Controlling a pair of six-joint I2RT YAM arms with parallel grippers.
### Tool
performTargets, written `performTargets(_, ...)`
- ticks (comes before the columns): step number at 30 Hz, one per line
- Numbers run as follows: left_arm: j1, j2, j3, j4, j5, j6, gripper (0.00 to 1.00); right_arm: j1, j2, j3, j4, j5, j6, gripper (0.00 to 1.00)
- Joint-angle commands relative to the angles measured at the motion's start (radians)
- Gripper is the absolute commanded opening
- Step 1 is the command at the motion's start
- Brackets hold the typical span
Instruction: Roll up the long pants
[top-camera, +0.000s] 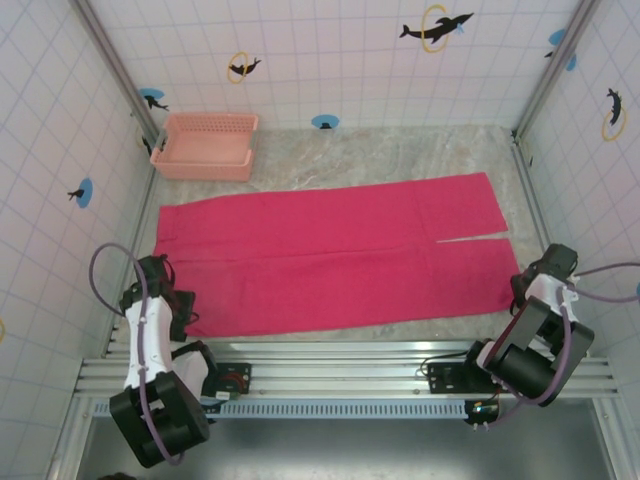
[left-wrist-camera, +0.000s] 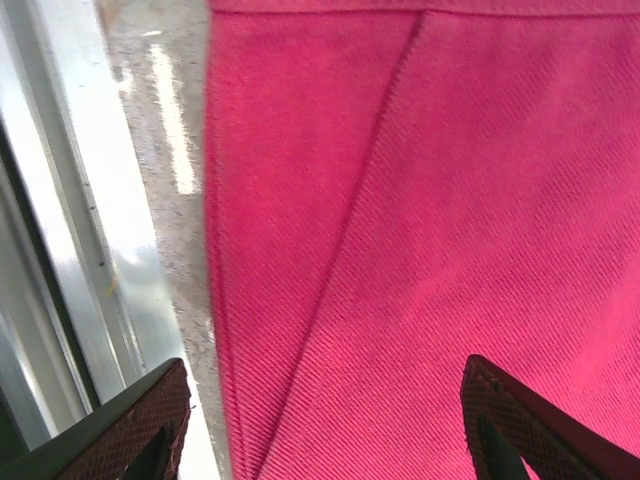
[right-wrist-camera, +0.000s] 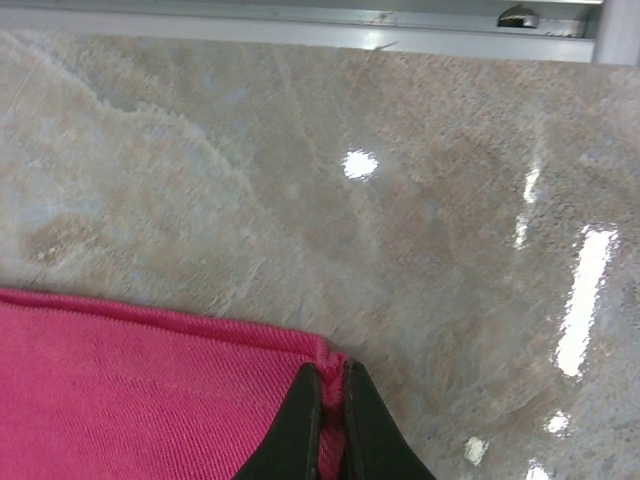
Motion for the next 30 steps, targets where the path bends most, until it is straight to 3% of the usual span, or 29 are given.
performTargets(1, 0.023, -0.033, -0.033, -0.031, -0.03, -0.039, 0.7, -0.002, 0.031, 0.065, -0.041, -0.033, -0.028, 0.0)
performTargets(8, 0.095, -0.069, -0.081, -0.014, -0.042, -0.047, 0.69, -0.005, 0.071, 0.113, -0.07, -0.024, -0.044, 0.0)
performTargets(22, 0.136, 0.108, -0.008, 0.066, -0.124, -0.004, 0.59, -0.051, 0.068, 0.132, -0.108, -0.013, -0.07, 0.0)
performTargets(24, 0.14, 0.136, 0.006, 0.07, -0.136, 0.011, 0.47, -0.056, 0.063, 0.132, -0.116, -0.01, -0.076, 0.0)
performTargets(27, 0.141, 0.171, 0.018, 0.076, -0.155, 0.025, 0.21, -0.061, 0.057, 0.135, -0.125, -0.007, -0.085, 0.0)
performTargets(30, 0.144, 0.199, 0.011, 0.102, -0.166, 0.042, 0.09, -0.059, 0.056, 0.144, -0.134, -0.007, -0.1, 0.0)
